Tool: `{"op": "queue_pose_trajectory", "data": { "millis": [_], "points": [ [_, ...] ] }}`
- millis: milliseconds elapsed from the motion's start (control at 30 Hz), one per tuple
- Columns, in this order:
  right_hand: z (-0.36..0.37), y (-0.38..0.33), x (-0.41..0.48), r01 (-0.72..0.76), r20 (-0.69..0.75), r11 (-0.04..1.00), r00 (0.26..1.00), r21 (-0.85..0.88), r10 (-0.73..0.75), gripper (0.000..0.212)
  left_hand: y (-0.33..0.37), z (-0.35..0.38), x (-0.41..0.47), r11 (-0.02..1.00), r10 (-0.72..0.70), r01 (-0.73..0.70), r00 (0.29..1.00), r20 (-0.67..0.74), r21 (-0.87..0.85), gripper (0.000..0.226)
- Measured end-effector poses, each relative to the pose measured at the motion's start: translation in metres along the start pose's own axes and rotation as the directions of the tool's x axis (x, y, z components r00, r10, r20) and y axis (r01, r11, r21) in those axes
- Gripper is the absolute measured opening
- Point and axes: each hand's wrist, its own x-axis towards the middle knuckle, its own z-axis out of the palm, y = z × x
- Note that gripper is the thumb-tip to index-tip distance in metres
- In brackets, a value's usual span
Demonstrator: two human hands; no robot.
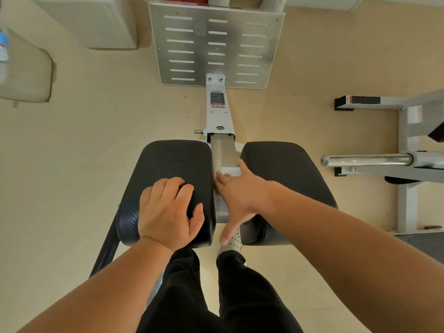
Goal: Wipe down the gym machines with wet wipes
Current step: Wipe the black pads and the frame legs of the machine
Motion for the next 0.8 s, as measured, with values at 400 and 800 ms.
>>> {"op": "queue_pose_trajectory", "data": {
  "millis": [400,800],
  "points": [
    [0.025,-0.047,-0.029,-0.236,0.029,0.946,0.968,-0.221,0.249,0.127,0.005,-0.003,0.001,1.000,-0.004,0.004,1.000,0.003,-0.007,0.042],
    [0.061,-0.062,-0.048,-0.352,-0.145,0.896,0.935,-0.271,0.323,0.102,0.003,0.000,-0.003,1.000,0.011,-0.012,0.999,-0.049,-0.020,0.042]
  ]
}}
